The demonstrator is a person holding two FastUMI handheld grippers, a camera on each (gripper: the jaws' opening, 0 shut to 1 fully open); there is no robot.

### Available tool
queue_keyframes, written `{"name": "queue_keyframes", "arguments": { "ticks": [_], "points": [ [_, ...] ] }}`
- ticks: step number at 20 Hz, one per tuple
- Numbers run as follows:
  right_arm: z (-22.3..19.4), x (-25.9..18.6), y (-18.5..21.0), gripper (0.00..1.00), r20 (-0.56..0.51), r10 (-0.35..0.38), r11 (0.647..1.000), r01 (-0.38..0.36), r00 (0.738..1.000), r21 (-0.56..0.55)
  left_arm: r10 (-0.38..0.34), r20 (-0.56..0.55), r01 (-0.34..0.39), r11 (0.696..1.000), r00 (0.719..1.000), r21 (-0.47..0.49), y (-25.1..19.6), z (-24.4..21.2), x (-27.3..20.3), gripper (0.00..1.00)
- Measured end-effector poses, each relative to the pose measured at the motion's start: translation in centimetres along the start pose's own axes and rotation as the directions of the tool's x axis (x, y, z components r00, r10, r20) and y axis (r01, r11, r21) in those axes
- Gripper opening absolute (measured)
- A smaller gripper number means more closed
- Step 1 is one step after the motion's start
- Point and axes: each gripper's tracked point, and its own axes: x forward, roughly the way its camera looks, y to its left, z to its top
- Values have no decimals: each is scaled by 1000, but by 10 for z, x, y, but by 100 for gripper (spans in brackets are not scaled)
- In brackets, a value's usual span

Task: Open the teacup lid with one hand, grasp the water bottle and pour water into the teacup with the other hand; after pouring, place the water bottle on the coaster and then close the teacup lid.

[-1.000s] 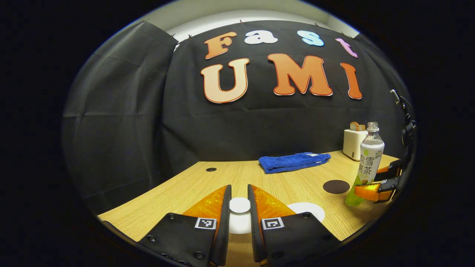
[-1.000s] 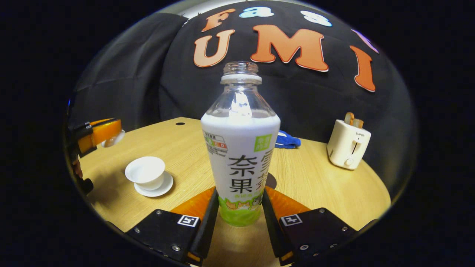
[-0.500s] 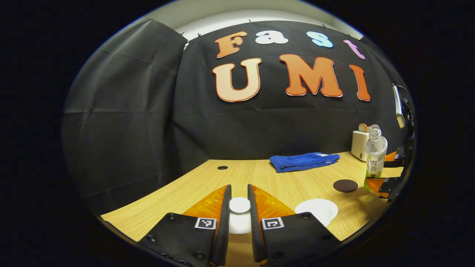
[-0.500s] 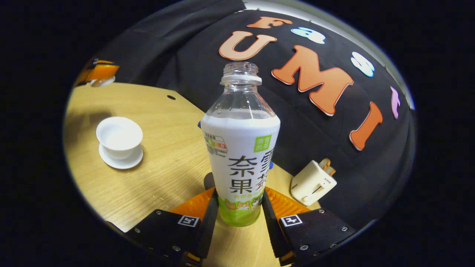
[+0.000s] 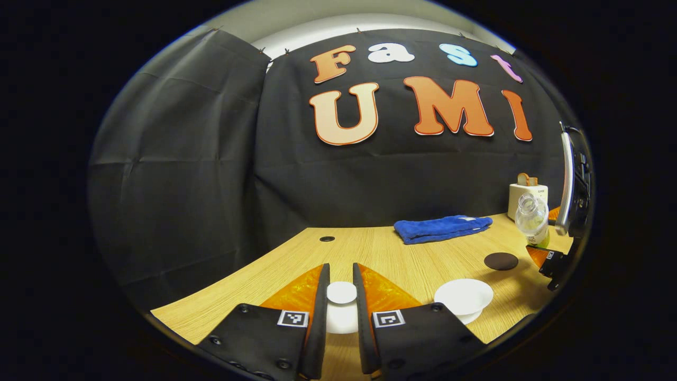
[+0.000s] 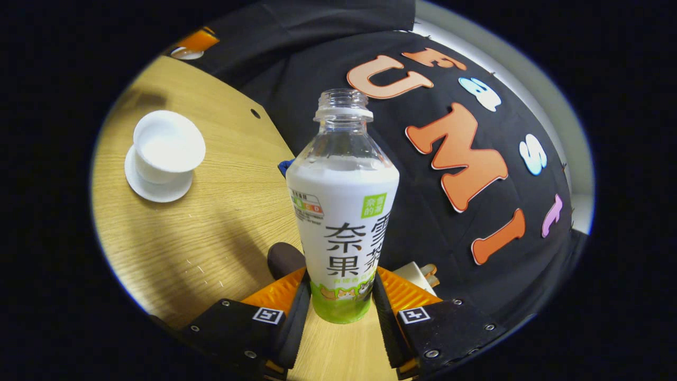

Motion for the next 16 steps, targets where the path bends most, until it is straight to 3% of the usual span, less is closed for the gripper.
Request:
{"name": "queue_keyframes", "arguments": {
  "ticks": [4,8,10,16],
  "points": [
    [8,1,-2,65,58,-46,985,55,997,-161,9,-1,-9,1000,1000,-2,5,0,0,30],
    [15,1,3,65,103,-43,959,70,994,-273,13,-6,-13,1000,1000,3,7,-2,1,30],
    [21,4,3,61,126,-54,938,93,991,-334,16,-8,-16,1000,1000,4,8,-3,1,30],
    [29,6,-3,64,196,-90,862,175,976,-476,22,-21,-22,1000,1000,6,12,-9,1,30]
  ]
}}
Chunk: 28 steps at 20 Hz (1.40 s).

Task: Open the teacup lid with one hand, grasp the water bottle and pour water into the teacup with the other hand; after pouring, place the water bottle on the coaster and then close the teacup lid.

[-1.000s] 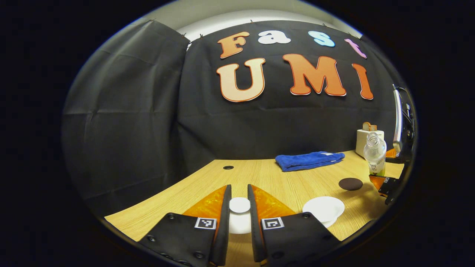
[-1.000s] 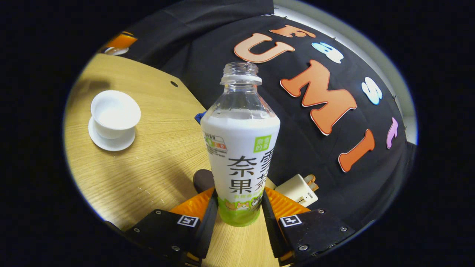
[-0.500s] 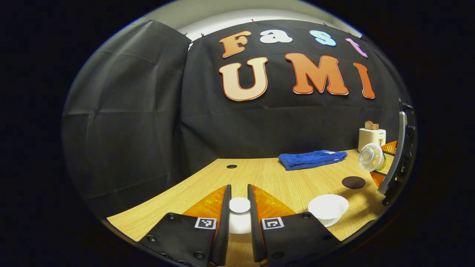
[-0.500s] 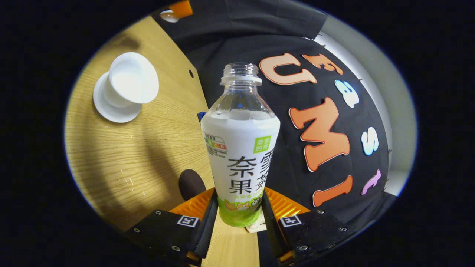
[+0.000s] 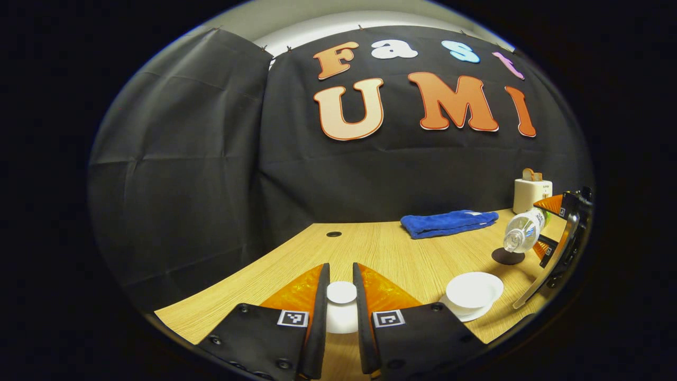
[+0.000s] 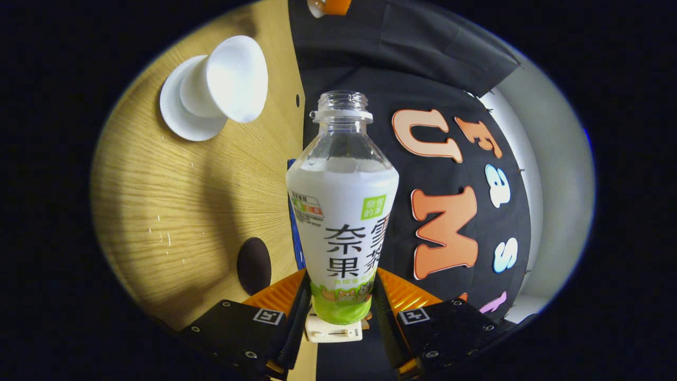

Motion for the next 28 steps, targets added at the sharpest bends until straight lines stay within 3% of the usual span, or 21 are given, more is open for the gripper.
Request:
{"name": "queue_keyframes", "arguments": {
  "ticks": [2,8,18,28],
  "points": [
    [3,1,-2,64,17,-10,999,11,1000,-40,-12,-15,12,1000,1000,-2,-1,-3,1,27],
    [8,2,-8,64,94,-31,987,46,995,-152,-8,-12,8,1000,1000,4,4,0,2,30],
    [11,4,-13,64,173,-41,967,83,984,-242,2,-8,-2,1000,1000,0,15,5,6,27],
    [15,-3,-15,64,226,-74,942,142,971,-304,15,2,-15,1000,1000,-5,27,10,6,30]
  ]
}}
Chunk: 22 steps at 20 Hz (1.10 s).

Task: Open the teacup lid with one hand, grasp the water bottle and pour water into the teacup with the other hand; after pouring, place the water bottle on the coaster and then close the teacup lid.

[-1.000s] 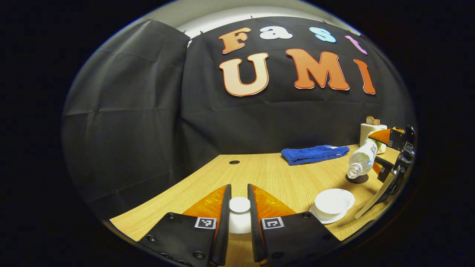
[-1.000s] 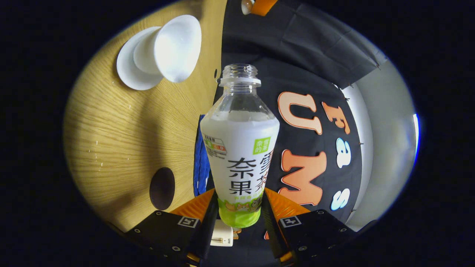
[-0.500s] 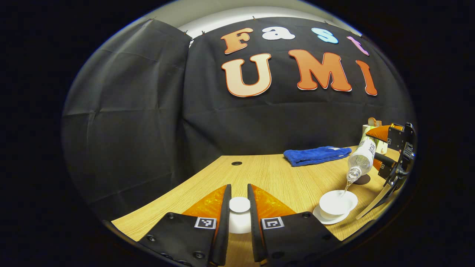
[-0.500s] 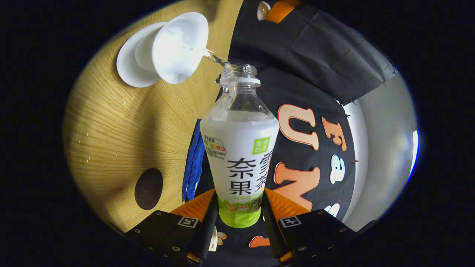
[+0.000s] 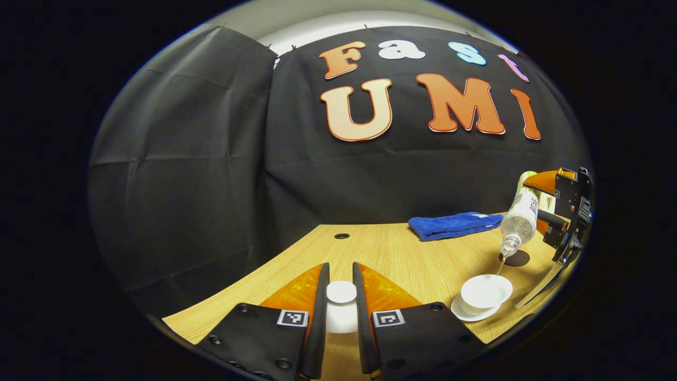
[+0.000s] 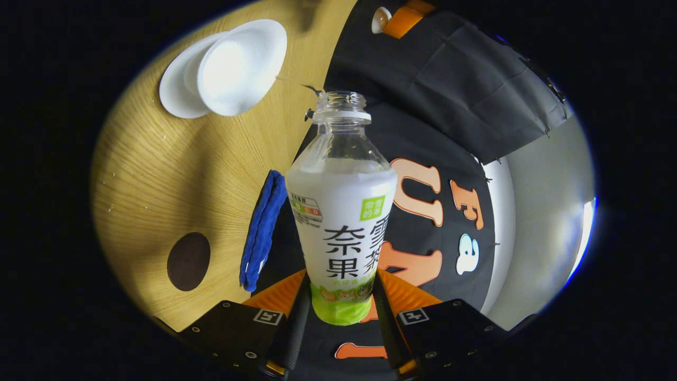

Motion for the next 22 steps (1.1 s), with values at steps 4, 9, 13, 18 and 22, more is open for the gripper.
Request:
{"name": "queue_keyframes", "arguments": {
  "ticks": [4,9,13,18,22],
  "points": [
    [4,-1,-5,64,22,-18,998,19,1000,-58,-2,-3,2,1000,1000,5,2,-1,1,30],
    [7,-7,-7,64,46,-45,993,49,998,-107,-1,-5,1,1000,1000,6,5,0,-2,30],
    [15,-20,-8,64,74,-86,983,97,994,-156,1,7,-1,1000,1000,6,8,5,-4,33],
    [20,-29,-10,64,107,-111,968,132,988,-214,1,16,-1,1000,1000,5,9,8,-7,30],
    [20,-25,-14,64,124,-119,956,148,985,-254,-1,23,1,1000,1000,4,9,11,-8,30]
  ]
}}
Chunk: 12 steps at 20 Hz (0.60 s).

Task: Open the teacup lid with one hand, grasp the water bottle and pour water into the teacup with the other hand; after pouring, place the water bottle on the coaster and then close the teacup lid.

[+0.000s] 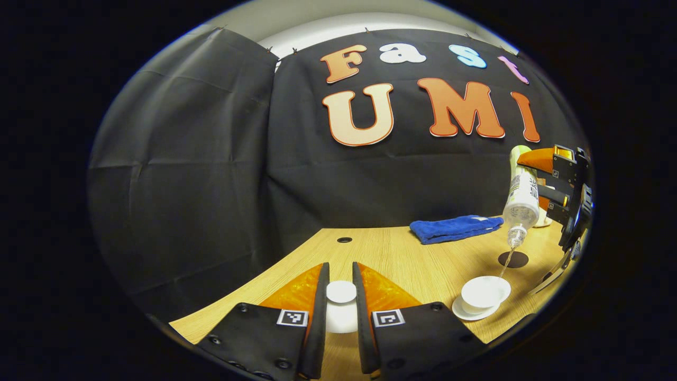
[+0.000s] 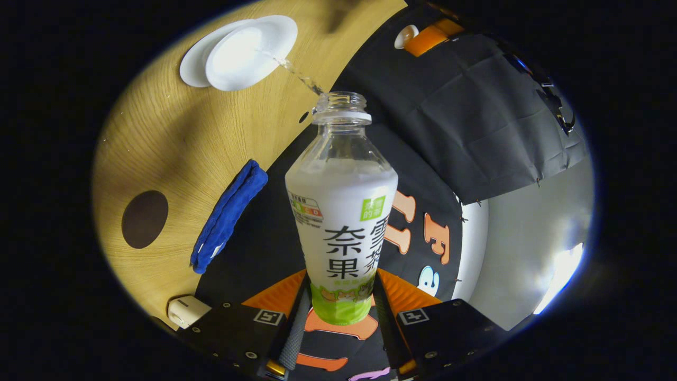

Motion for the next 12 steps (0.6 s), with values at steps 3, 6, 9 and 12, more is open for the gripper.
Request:
{"name": "queue_keyframes", "arguments": {
  "ticks": [3,6,9,12],
  "points": [
    [-2,3,0,64,2,-18,1000,18,1000,-16,-1,5,1,1000,1000,-2,1,3,-2,28],
    [2,-1,-2,64,8,-34,998,34,999,-50,-2,6,2,1000,1000,4,0,3,-1,28],
    [1,1,-1,64,23,-21,999,22,1000,-46,7,11,-7,1000,1000,4,5,4,-3,30],
    [-1,5,1,64,40,23,1000,-23,999,-1,5,8,-5,1000,1000,22,0,0,-4,30]
  ]
}}
